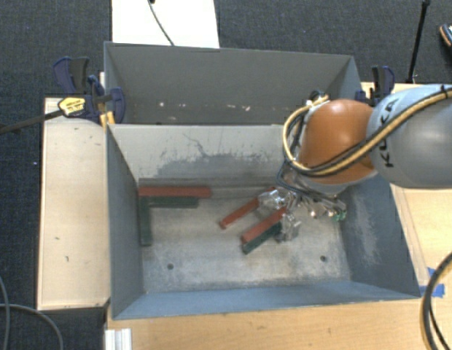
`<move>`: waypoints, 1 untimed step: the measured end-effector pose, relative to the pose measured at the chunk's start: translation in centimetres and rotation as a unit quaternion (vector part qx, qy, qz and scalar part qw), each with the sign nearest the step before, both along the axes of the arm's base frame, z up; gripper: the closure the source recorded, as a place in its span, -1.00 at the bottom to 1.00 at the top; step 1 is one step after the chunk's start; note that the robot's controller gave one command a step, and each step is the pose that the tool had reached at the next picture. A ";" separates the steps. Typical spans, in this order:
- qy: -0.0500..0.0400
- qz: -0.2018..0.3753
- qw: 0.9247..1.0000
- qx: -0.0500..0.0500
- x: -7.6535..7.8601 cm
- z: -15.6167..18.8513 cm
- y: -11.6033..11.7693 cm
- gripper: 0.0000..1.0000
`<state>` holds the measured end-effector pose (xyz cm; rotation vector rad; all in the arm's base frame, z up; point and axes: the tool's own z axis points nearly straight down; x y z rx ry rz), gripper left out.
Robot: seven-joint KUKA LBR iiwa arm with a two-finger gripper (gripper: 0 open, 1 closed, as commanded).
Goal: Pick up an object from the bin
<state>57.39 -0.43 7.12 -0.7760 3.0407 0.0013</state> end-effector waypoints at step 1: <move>-0.004 0.102 0.995 -0.001 0.5 18.2 3.2 1.00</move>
Offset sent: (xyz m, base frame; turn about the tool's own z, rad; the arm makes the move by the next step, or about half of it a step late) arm 0.0026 0.0307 0.1770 -0.2051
